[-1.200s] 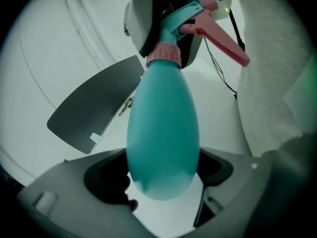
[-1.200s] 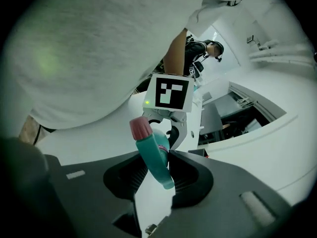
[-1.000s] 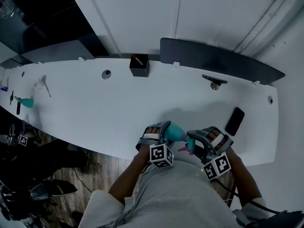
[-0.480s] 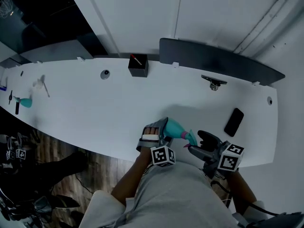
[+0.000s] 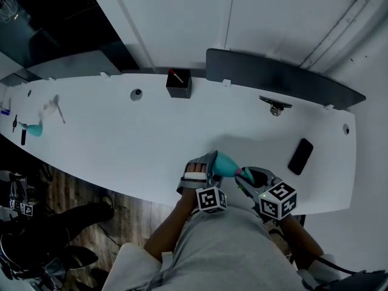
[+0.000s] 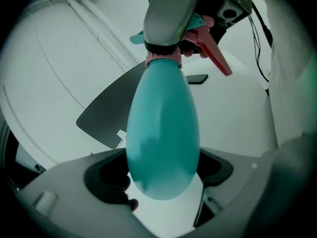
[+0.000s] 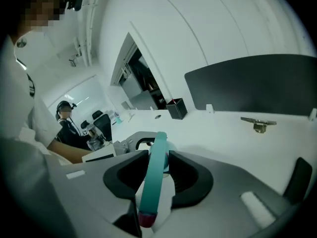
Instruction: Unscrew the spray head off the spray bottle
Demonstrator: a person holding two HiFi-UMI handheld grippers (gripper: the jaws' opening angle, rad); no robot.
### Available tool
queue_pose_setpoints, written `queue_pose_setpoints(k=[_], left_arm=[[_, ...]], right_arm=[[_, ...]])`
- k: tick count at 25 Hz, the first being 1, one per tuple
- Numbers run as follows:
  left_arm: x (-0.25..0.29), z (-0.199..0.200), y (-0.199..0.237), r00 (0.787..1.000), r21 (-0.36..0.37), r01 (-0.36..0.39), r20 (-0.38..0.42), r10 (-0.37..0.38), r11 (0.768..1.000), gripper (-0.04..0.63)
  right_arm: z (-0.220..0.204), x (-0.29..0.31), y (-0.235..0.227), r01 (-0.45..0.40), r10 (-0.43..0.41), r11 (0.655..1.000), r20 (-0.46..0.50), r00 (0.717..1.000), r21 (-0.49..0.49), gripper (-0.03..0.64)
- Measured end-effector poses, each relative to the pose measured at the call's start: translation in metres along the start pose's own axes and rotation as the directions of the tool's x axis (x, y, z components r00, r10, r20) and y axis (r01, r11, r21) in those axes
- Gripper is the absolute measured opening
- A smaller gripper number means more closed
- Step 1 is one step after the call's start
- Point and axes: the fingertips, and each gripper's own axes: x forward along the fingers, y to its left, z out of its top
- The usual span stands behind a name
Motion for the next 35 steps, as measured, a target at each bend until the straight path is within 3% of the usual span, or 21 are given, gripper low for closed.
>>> queue_pose_setpoints(k=[3,4,5,6,7,9,10,11,12,13,19,20,22,26,29,31,33,35], left_arm=[[0.000,0.000,-0.006,1.000,0.009,0.018,0.007,-0.018,1.000,0.400],[-0.001,0.001,-0.008,1.000,0.014,0.026,0.010,-0.026,1.000,0.400],[-0.001,0.002,-0.010,0.999,0.019,0.036,0.014,-0.036,0.999,0.400],[-0.001,0.003,-0.012,0.999,0.025,0.044,0.017,-0.044,0.999,0.400],[-0.001,0.004,-0.013,0.999,0.030,0.049,0.020,-0.050,0.998,0.400],[-0.001,0.005,-0.015,0.998,0.038,0.056,0.022,-0.057,0.998,0.400],[0.000,0.005,-0.016,0.998,0.037,0.058,0.023,-0.059,0.998,0.400],[0.001,0.003,-0.016,0.998,0.030,0.059,0.022,-0.059,0.998,0.400],[0.001,0.000,-0.015,0.998,0.017,0.057,0.020,-0.057,0.998,0.400],[0.001,-0.003,-0.014,0.998,0.002,0.053,0.016,-0.053,0.999,0.400],[0.001,-0.018,-0.001,1.000,-0.102,0.027,0.002,-0.027,0.994,0.400],[0.000,-0.021,0.000,1.000,-0.127,0.022,-0.003,-0.022,0.992,0.400],[0.000,-0.030,0.004,1.000,-0.192,0.011,-0.015,-0.014,0.981,0.400],[-0.002,-0.054,0.016,0.999,-0.347,-0.023,-0.045,0.008,0.938,0.400],[-0.004,-0.075,0.027,0.997,-0.434,-0.061,-0.077,0.030,0.899,0.400],[-0.007,-0.082,0.035,0.996,-0.492,-0.075,-0.074,0.045,0.867,0.400],[-0.015,-0.074,0.045,0.998,-0.584,-0.058,-0.015,0.061,0.810,0.400],[-0.024,-0.054,0.055,0.994,-0.690,-0.011,0.073,0.085,0.724,0.400]], right_arm=[[-0.005,0.000,0.005,-0.016,-0.005,0.974,-0.089,0.996,-0.228,0.129],[-0.008,-0.001,0.006,-0.025,-0.022,0.934,-0.127,0.992,-0.357,0.127],[-0.010,-0.002,0.008,-0.040,-0.049,0.863,-0.162,0.986,-0.503,0.127],[-0.013,-0.003,0.010,-0.063,-0.084,0.757,-0.192,0.978,-0.651,0.127],[-0.017,-0.004,0.011,-0.094,-0.123,0.616,-0.214,0.969,-0.782,0.127],[-0.025,-0.006,0.014,-0.163,-0.198,0.293,-0.227,0.954,-0.942,0.127],[-0.027,-0.008,0.015,-0.188,-0.224,0.154,-0.220,0.949,-0.970,0.127],[-0.028,-0.009,0.015,-0.201,-0.239,0.056,-0.209,0.948,-0.978,0.127],[-0.027,-0.010,0.016,-0.202,-0.241,0.002,-0.196,0.950,-0.979,0.127],[-0.024,-0.011,0.017,-0.192,-0.233,-0.014,-0.184,0.955,-0.981,0.127],[-0.009,-0.019,0.025,-0.100,-0.165,0.052,-0.108,0.980,-0.994,0.127],[-0.007,-0.022,0.026,-0.083,-0.148,0.075,-0.093,0.985,-0.994,0.127],[0.001,-0.033,0.027,-0.033,-0.105,0.169,-0.051,0.993,-0.985,0.127],[0.025,-0.067,0.012,0.086,-0.064,0.429,0.065,0.996,-0.899,0.127],[0.037,-0.093,-0.017,0.174,-0.116,0.575,0.131,0.985,-0.799,0.127],[0.039,-0.101,-0.038,0.248,-0.181,0.650,0.171,0.968,-0.718,0.127],[0.037,-0.098,-0.054,0.334,-0.252,0.702,0.220,0.943,-0.629,0.129],[0.037,-0.084,-0.064,0.410,-0.310,0.755,0.272,0.911,-0.512,0.129]])
